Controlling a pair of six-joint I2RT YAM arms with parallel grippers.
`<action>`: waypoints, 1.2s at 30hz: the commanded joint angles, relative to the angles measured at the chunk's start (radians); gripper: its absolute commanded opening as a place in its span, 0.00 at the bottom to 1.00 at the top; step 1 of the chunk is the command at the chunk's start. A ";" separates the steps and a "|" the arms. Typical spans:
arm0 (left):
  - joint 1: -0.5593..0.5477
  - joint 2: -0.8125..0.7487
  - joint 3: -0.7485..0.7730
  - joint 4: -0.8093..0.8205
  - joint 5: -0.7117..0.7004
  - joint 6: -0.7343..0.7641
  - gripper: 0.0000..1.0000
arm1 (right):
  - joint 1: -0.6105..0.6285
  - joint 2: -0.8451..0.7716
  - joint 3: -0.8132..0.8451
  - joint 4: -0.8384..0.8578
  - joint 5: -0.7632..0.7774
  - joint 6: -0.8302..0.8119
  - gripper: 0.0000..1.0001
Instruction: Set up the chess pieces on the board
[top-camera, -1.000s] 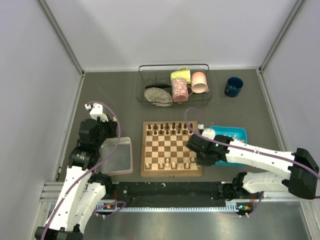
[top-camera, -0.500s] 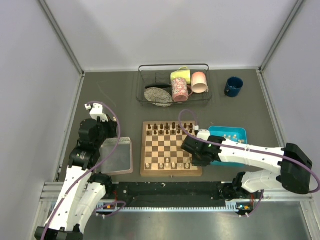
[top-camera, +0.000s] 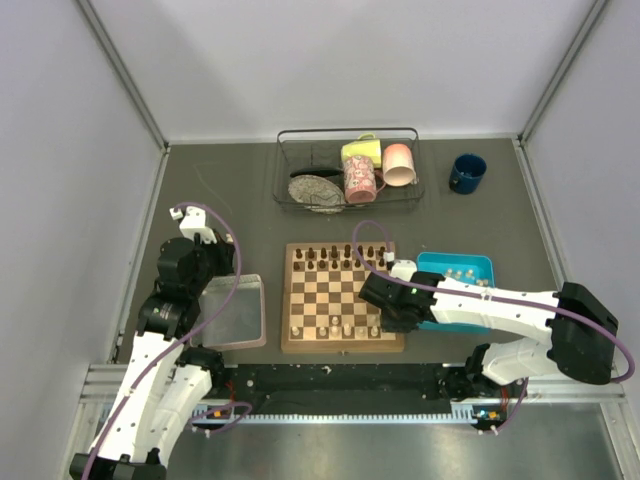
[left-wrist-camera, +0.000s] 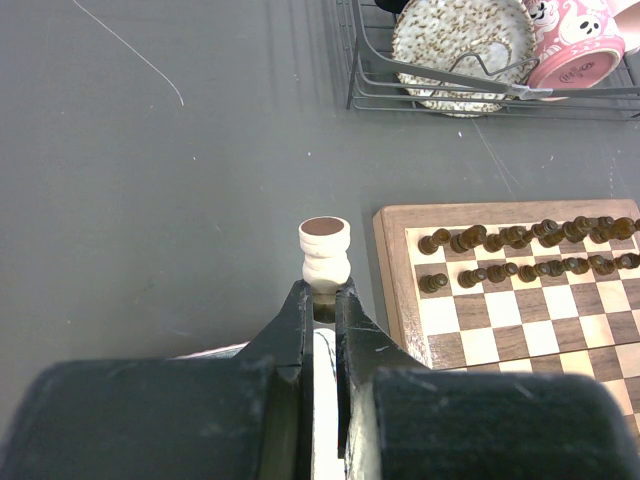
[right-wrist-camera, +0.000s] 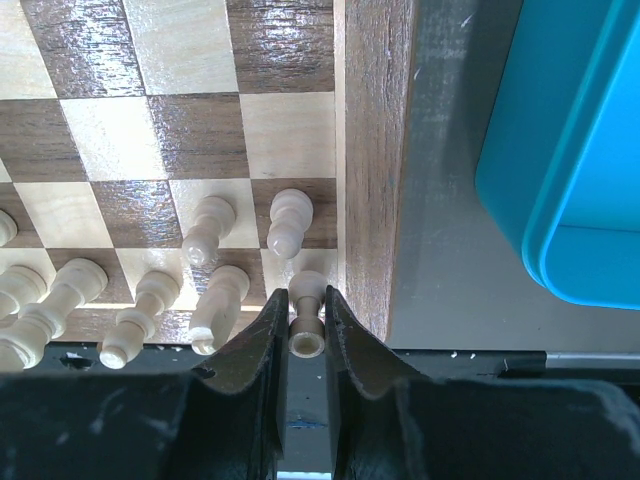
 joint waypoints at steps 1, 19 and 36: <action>0.004 -0.008 0.005 0.020 0.005 0.008 0.00 | 0.007 0.002 0.014 0.023 0.008 0.009 0.00; 0.004 -0.008 0.007 0.020 0.005 0.008 0.00 | 0.007 0.024 -0.005 0.048 -0.007 0.008 0.12; 0.004 -0.008 0.007 0.020 0.004 0.008 0.00 | 0.007 0.039 -0.005 0.036 -0.004 0.001 0.16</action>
